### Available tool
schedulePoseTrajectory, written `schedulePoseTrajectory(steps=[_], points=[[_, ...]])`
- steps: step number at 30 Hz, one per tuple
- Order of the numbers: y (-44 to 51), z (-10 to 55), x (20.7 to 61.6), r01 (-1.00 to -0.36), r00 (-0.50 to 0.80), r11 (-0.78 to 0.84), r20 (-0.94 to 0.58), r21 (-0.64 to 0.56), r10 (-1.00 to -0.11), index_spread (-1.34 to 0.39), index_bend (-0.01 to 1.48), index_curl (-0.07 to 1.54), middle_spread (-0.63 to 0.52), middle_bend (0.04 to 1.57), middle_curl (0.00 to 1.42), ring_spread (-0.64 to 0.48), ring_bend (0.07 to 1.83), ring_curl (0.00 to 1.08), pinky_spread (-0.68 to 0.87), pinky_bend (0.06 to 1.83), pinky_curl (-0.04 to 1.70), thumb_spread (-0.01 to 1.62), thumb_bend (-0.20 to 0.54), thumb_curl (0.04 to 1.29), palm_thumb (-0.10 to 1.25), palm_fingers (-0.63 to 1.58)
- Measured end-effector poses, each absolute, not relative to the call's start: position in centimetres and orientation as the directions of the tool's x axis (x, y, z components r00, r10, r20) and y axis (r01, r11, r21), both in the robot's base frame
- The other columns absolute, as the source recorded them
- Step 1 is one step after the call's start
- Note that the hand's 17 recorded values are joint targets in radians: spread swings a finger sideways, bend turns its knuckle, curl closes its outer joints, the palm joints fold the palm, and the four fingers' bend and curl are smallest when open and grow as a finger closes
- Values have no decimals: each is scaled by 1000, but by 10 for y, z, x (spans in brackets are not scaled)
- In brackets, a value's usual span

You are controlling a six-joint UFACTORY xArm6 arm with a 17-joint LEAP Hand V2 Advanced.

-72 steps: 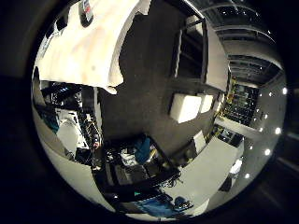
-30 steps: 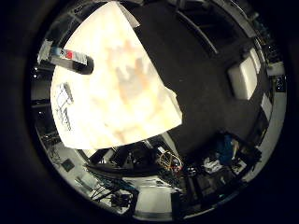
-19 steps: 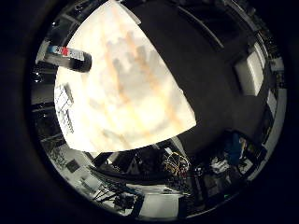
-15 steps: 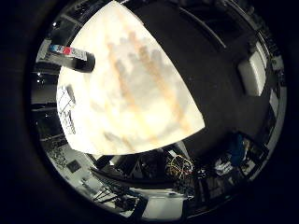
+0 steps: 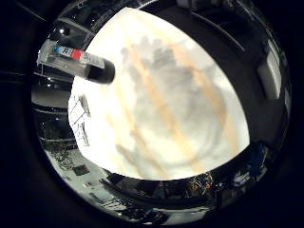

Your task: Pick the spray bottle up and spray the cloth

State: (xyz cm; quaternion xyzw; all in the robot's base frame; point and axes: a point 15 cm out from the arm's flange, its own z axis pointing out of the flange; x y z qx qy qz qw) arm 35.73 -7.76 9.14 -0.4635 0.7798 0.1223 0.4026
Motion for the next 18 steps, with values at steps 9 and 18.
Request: schedulePoseTrajectory(steps=[9,18], points=[[-70,85,385,-810,-231,555,-766,-190,-599,-159,145,225,217,259,337,251,412,260,446,542,300,899,-29,305,407,19],[-62,81,415,-803,-208,560,-785,-204,-584,-141,156,249,207,264,339,240,422,260,440,517,292,915,-29,305,437,57]])
